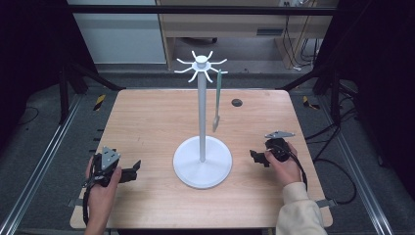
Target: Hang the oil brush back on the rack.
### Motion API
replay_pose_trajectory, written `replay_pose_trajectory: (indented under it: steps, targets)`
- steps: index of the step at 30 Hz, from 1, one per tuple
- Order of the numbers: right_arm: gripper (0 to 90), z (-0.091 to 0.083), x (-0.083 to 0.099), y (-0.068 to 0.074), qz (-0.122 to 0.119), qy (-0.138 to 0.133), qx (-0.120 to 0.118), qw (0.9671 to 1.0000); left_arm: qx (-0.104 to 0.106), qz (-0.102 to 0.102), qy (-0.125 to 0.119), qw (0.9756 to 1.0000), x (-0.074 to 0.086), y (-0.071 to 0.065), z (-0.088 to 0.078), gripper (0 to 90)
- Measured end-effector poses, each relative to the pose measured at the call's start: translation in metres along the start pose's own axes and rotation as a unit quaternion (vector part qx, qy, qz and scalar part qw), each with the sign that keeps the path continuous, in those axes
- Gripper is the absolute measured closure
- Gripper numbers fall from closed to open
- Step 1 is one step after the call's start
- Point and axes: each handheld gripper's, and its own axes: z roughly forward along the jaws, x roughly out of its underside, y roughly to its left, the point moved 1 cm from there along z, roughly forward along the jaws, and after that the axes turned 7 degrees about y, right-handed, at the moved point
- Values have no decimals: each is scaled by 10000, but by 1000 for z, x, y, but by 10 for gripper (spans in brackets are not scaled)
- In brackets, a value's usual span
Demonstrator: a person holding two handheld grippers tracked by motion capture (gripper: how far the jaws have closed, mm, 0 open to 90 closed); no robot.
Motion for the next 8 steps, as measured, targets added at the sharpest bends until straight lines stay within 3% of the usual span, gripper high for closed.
replay_pose_trajectory:
  steps: [8]
  targets:
    - [121, 1, -1, 3, -40, 1, -72, 10000, -9, 11, -3, 10000, 0, 0, 0, 25]
